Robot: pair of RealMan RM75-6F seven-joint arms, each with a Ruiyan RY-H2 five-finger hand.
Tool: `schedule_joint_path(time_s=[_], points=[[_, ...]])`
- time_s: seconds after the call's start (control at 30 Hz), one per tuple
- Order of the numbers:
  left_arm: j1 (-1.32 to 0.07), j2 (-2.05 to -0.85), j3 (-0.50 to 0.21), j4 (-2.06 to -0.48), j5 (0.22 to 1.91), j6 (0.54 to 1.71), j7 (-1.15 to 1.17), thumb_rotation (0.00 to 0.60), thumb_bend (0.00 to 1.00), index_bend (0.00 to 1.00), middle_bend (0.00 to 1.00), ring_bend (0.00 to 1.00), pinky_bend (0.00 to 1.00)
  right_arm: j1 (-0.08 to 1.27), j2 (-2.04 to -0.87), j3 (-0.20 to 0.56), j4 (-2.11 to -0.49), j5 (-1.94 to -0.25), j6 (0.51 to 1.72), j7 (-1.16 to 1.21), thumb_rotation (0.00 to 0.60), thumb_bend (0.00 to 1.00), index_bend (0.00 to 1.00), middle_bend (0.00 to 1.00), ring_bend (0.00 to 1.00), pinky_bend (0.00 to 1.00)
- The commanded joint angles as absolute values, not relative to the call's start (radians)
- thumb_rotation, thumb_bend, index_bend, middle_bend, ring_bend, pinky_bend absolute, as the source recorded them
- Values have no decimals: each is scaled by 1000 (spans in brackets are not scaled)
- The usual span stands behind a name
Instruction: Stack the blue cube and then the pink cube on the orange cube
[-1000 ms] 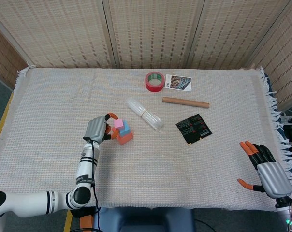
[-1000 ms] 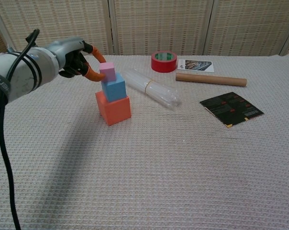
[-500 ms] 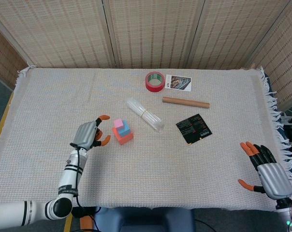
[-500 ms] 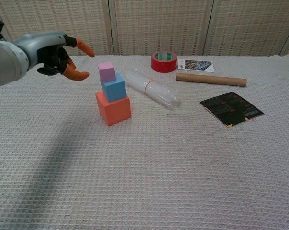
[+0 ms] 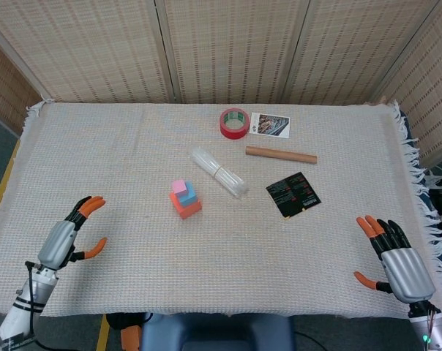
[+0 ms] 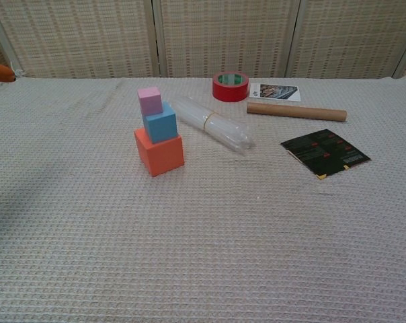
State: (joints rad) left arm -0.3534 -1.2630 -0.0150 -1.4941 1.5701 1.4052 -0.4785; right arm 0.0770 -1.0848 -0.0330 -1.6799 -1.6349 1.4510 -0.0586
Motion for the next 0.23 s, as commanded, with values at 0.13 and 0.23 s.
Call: schedule_joint_path(time_s=[0.13, 0.23], points=[[-120, -1284, 81, -1373, 1661, 1620, -124, 600, 378, 68, 21, 0, 166, 73, -1098, -36, -1677, -1640, 1454, -84, 497, 93, 0, 0, 0, 0], [-115, -1264, 78, -1402, 1647, 1607, -111, 600, 378, 63, 19, 0, 167, 73, -1097, -35, -1675, -1635, 1451, -83, 497, 94, 0, 0, 0, 0]])
